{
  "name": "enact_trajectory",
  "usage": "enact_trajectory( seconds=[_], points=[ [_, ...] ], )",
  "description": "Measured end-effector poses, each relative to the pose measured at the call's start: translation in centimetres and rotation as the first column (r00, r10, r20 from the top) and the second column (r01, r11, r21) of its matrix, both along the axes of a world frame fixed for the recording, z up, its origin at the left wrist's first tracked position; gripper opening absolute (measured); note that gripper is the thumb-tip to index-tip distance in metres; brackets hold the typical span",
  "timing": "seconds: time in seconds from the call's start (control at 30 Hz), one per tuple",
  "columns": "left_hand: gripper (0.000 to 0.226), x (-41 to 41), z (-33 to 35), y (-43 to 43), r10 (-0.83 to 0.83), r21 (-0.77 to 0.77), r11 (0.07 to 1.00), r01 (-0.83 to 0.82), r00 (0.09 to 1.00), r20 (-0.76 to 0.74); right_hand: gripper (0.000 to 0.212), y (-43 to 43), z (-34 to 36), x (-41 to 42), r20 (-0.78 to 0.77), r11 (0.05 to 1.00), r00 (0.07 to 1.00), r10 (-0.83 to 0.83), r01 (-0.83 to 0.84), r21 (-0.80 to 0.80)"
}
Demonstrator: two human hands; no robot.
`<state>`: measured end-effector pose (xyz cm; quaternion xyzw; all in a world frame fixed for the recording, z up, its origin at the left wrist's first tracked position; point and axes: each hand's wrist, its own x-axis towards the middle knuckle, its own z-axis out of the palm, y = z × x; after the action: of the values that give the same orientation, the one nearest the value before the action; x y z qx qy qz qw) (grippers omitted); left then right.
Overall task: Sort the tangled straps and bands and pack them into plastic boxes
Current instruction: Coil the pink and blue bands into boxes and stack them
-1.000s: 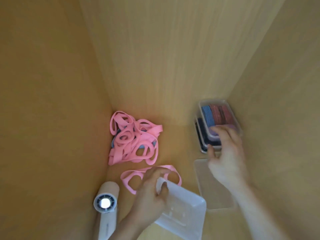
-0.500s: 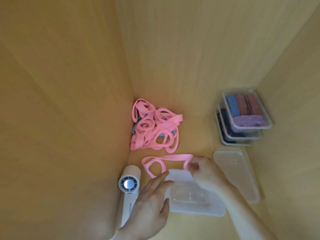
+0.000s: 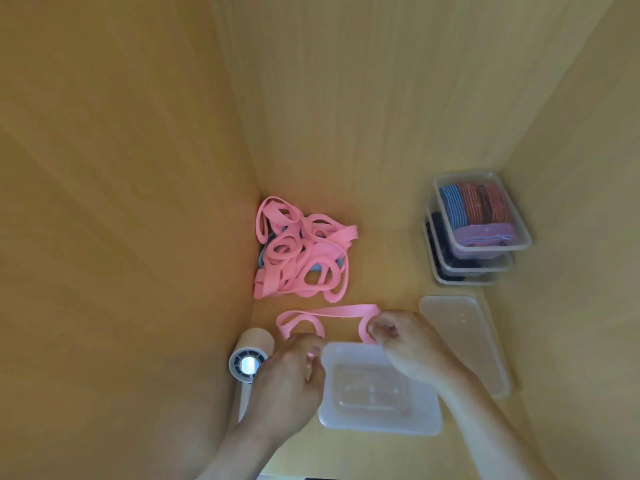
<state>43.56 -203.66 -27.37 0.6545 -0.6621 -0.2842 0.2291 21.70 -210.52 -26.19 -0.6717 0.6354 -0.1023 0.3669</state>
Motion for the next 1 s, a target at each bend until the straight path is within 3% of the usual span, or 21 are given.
enact_trajectory(
  seconds=[0.13, 0.2, 0.3, 0.4, 0.5, 0.6, 0.8, 1.0],
  points=[
    [0.014, -0.4, 0.8, -0.8, 0.076, -0.003, 0.997, -0.076, 0.996, 0.05, 0.053, -1.0, 0.8, 2.5, -0.189, 0.966, 0.962, 0.198, -0.158, 0.205],
    [0.016, -0.4, 1.1, -0.8, 0.101, 0.001, 0.995, -0.101, 0.994, 0.028, 0.052, -1.2, 0.5, 3.3, -0.214, 0.952, 0.946, 0.242, -0.19, 0.238],
    [0.023, 0.0, 2.2, -0.7, 0.145, 0.006, 0.989, -0.145, 0.989, -0.023, 0.039, -1.7, 0.4, 2.5, 0.042, 0.976, 0.991, 0.124, -0.129, 0.174],
    [0.022, 0.5, 3.2, -1.5, 0.208, 0.028, 0.978, -0.207, 0.977, -0.044, 0.015, -2.2, 2.3, 0.4, 0.368, 0.995, 0.93, 0.0, -0.038, 0.096],
    [0.028, 0.6, 3.8, -4.0, 0.262, 0.073, 0.965, -0.253, 0.948, -0.181, 0.029, -2.8, 5.2, -0.9, 0.534, 0.999, 0.845, -0.021, -0.002, 0.043],
    [0.027, -0.4, 3.4, -7.4, 0.281, 0.115, 0.958, -0.262, 0.938, -0.203, 0.042, -3.1, 7.8, -1.6, 0.614, 0.998, 0.79, -0.005, 0.041, -0.045],
    [0.026, -4.7, 1.7, -12.8, 0.241, 0.138, 0.962, -0.235, 0.97, -0.023, 0.048, -1.5, 11.2, -2.7, 0.694, 0.943, 0.716, 0.075, 0.175, -0.283],
    [0.02, -6.7, -0.6, -13.7, 0.166, 0.284, 0.935, -0.212, 0.97, 0.178, 0.045, -0.8, 12.4, -3.8, 0.735, 0.911, 0.672, 0.088, 0.244, -0.333]
  ],
)
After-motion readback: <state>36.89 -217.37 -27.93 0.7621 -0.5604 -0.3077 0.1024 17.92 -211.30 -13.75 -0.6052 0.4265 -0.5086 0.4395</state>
